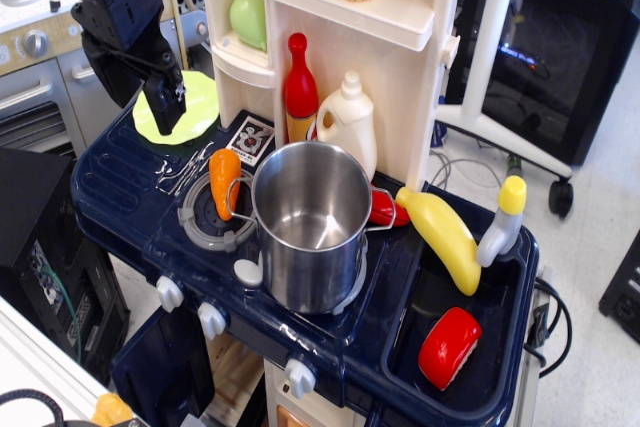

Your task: Put sushi in pot or pan

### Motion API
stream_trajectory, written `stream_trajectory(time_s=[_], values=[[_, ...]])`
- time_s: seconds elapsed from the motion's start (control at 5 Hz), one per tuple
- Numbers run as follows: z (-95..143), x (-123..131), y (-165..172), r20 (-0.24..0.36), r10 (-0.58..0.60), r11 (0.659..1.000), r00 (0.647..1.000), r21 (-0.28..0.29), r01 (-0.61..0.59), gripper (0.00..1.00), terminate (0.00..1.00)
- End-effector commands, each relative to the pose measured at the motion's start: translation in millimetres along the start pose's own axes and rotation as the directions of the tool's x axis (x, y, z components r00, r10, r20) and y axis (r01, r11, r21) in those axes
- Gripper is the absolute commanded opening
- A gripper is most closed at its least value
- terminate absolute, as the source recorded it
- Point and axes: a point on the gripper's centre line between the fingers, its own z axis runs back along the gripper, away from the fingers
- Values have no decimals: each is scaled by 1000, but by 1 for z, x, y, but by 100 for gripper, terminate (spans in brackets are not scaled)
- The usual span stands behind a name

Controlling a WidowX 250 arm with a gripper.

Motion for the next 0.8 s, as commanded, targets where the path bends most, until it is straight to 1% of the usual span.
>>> stream_trajectory(time_s=[0.0,0.2,0.4,0.6], values=[[0,0,0,0,0,1000,1000,0,0,100,0],[42,3,-32,-66,60,995,996,87,-54,100,0],[79,7,-75,-106,135,989,985,77,-128,100,0],[85,16,-122,-112,146,989,983,-2,-147,100,0]])
